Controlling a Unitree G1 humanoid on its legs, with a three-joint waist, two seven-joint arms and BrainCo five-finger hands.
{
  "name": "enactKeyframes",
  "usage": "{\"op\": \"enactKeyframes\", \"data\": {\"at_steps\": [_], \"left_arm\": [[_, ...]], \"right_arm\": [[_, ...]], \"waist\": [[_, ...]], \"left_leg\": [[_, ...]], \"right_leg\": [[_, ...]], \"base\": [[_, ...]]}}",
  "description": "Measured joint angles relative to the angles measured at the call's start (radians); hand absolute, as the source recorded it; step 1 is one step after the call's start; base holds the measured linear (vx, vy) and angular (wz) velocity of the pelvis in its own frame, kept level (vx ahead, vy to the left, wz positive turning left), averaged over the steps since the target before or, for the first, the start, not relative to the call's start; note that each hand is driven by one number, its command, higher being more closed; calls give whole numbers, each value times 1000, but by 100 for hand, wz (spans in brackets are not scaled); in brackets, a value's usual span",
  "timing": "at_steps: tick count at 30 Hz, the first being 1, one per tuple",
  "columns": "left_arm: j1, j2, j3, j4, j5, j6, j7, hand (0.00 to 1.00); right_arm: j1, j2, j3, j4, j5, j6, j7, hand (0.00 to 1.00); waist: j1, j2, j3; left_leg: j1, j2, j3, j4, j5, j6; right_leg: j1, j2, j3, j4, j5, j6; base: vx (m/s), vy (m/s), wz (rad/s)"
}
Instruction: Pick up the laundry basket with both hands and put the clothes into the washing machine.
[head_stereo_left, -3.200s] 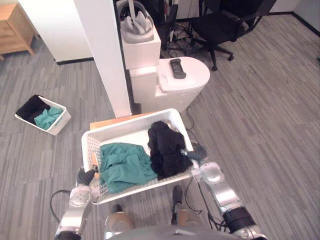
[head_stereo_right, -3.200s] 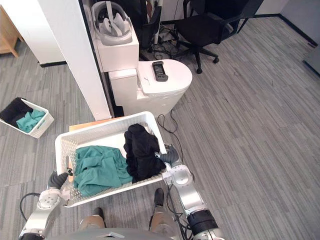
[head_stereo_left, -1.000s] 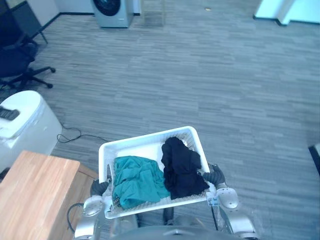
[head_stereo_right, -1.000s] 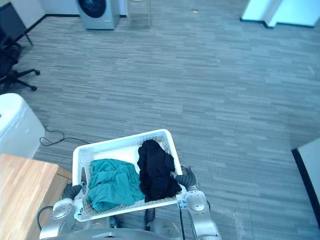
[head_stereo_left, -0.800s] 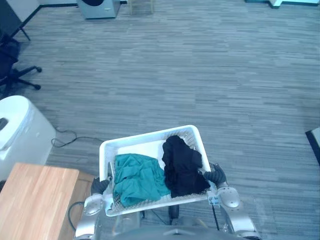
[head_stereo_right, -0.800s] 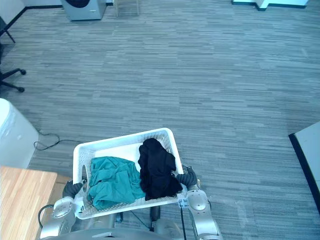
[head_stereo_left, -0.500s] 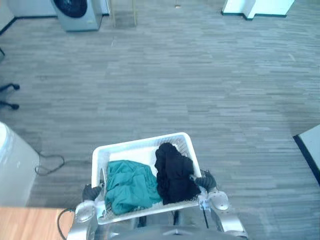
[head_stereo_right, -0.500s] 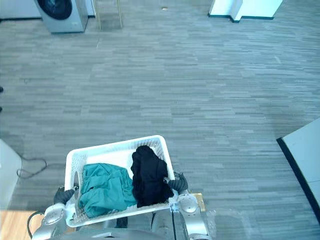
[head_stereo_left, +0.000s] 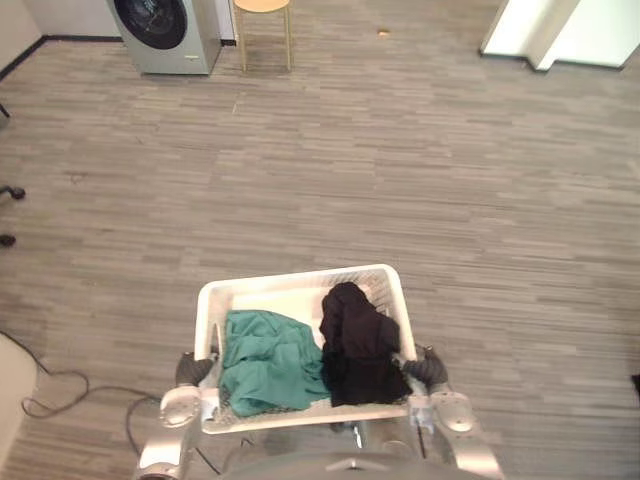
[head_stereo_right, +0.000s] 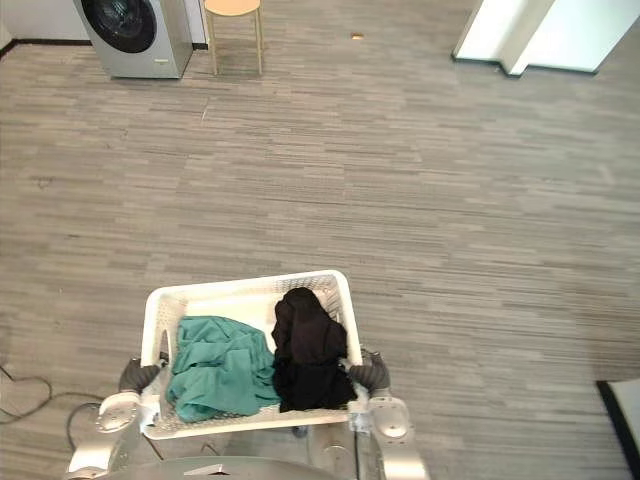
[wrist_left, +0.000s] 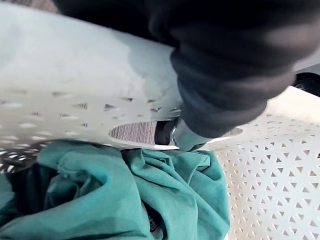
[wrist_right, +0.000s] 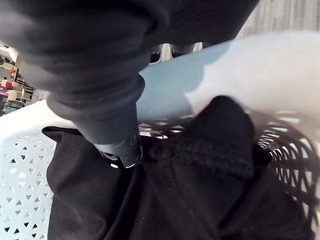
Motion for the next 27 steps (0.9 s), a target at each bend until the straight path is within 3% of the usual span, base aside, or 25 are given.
{"op": "enactKeyframes", "data": {"at_steps": [1, 2, 3, 4, 5, 6, 7, 8, 10, 11, 12, 13, 14, 15, 16, 17, 18, 20, 21, 22, 23, 24, 25, 26, 27], "left_arm": [[6, -9, 1, 0, -2, -4, 0, 100], [-6, -12, 3, -24, -2, -19, -1, 100], [-21, 1, 2, -36, -2, -24, -4, 100], [-21, 2, 2, -41, -2, -27, -5, 100], [-22, 4, 7, -55, -2, -35, -7, 100], [-21, -5, 23, -57, -2, -36, -11, 100], [-17, -16, 29, -58, -2, -35, -11, 100], [-8, -37, 37, -72, -2, -34, -11, 100], [-1, -49, 38, -94, 3, -33, -11, 100], [16, -45, 38, -92, 4, -29, -11, 100], [32, -29, 40, -91, 9, -24, -11, 100], [31, -19, 34, -91, 10, -22, -11, 100], [20, -2, 22, -91, 11, -16, -11, 100], [4, 21, 9, -86, 12, -2, -10, 100], [0, 28, -3, -73, 15, 7, -10, 100], [3, 28, -13, -67, 16, 8, -10, 100], [4, 35, -32, -67, 17, 8, -9, 100], [-18, 43, -37, -66, 16, 5, -8, 100], [-57, 53, -50, -58, 16, 2, -8, 100], [-88, 64, -61, -47, 16, 1, -8, 100], [-93, 71, -62, -46, 17, 0, -8, 100], [-83, 83, -63, -46, 20, -2, -8, 100], [-69, 90, -63, -47, 21, -4, -8, 100], [-47, 85, -61, -47, 26, -4, -8, 100], [-41, 60, -69, -48, 40, -3, -8, 100]], "right_arm": [[2, -1, -8, 5, 1, 5, -1, 100], [11, 4, -17, 11, 8, 10, -5, 100], [21, 2, -5, 9, 9, 8, -4, 100], [20, 1, -6, 8, 10, 6, -5, 100], [9, -4, -7, 7, 15, -2, -5, 100], [-8, -4, -8, 9, 15, -5, -5, 100], [-17, -8, -8, 9, 15, -6, -4, 100], [-23, -29, -7, 11, 15, -13, -2, 100], [-6, -33, -8, 16, 15, -15, -3, 100], [3, -20, -3, 27, 14, -13, -2, 100], [1, 7, 2, 50, 7, -16, -2, 100], [4, 17, -2, 57, 5, -16, -2, 100], [6, 31, -4, 72, 4, -16, -2, 100], [8, 49, -9, 102, 3, -15, -1, 100], [25, 50, -11, 109, 4, -13, 0, 100], [33, 44, -10, 106, 5, -13, 0, 100], [63, 39, -13, 91, 11, -22, 1, 100], [62, 40, -19, 48, 14, -38, 1, 100], [63, 40, -28, 47, 15, -40, 1, 100], [58, 41, -32, 47, 15, -39, 1, 100], [57, 44, -27, 48, 15, -32, 2, 100], [65, 45, -10, 39, 15, -20, 1, 100], [73, 45, -6, 34, 16, -21, 2, 100], [84, 44, -6, 28, 15, -19, 2, 100], [95, 37, -24, 8, 15, -16, 1, 100]], "waist": [[2, 4, 12], [6, -12, 25], [23, -40, 28], [24, -44, 28], [33, -68, 27], [49, -69, 18], [55, -59, 11], [61, -34, -4], [67, -31, -12], [77, -72, -34], [68, -127, -64], [65, -159, -66], [51, -200, -62], [25, -229, -55], [18, -222, -36], [11, -200, -23], [-6, -162, -19], [-24, -145, -27], [-35, -128, -22], [-35, -126, -22], [-35, -134, -27], [-35, -143, -37], [-37, -150, -42], [-46, -162, -67], [-54, -123, -86]], "left_leg": [[-48, -4, 2, 60, -32, 9], [-126, -23, 32, 67, -88, 33], [-197, -51, 108, -44, -143, 54], [-211, -59, 121, -76, -151, 54], [-254, -101, 146, -270, -164, 42], [-267, -142, 157, -555, -137, 14], [-268, -145, 165, -716, -97, -4], [-291, -138, 175, -909, -32, -20], [-308, -150, 207, -934, 38, 35], [-271, -191, 209, -918, 150, 122], [-244, -235, 234, -889, 125, 167], [-223, -260, 241, -883, 90, 178], [-190, -299, 237, -874, 41, 184], [-132, -336, 200, -870, -11, 191], [-38, -346, 169, -882, -62, 193], [37, -343, 139, -906, -89, 189], [121, -330, 101, -945, -121, 188], [184, -314, 51, -974, -158, 176], [231, -291, 9, -980, -192, 163], [286, -268, -24, -992, -233, 142], [313, -262, -31, -1006, -250, 131], [390, -242, -37, -1034, -292, 106], [423, -234, -45, -1019, -312, 101], [407, -214, -58, -877, -342, 109], [306, -161, -61, -623, -317, 88]], "right_leg": [[51, 9, 8, -21, -19, -5], [157, 8, 19, -75, -42, -12], [269, 1, 54, -156, -48, -22], [290, 0, 62, -172, -50, -24], [356, -12, 93, -239, -61, -20], [407, -25, 131, -287, -76, -10], [436, -22, 150, -312, -80, -2], [476, -11, 178, -351, -107, 36], [546, -26, 196, -308, -197, 82], [500, -69, 215, -111, -269, 133], [376, -134, 220, 196, -266, 186], [310, -165, 216, 344, -210, 239], [237, -203, 208, 528, -55, 290], [167, -232, 198, 704, 20, 296], [112, -233, 181, 808, -30, 231], [82, -233, 147, 815, -74, 187], [22, -233, 96, 754, -120, 153], [-69, -234, 63, 581, -162, 132], [-113, -236, 52, 369, -150, 138], [-121, -237, 41, 74, -58, 163], [-115, -239, 40, -65, 0, 185], [-115, -242, 44, -196, 69, 210], [-117, -238, 54, -185, 66, 206], [-136, -207, 104, -71, 145, 125], [-125, -193, 74, 2, 168, 91]], "base": [[813, -197, -39], [924, -214, -21], [753, -174, -23], [896, -171, -59], [596, -70, -79], [736, -64, -94], [717, 50, -103], [856, 133, -82], [839, 197, -63], [874, 229, -49], [873, 211, -42], [829, 183, 4], [782, 113, 54], [912, 98, 72], [885, 66, 71], [711, 50, 62], [682, 28, 67], [602, -45, 80], [707, -156, 98], [865, -252, 91], [902, -330, 74], [605, -240, 49], [826, -354, 61], [688, -310, 72], [1015, -472, 81]]}}
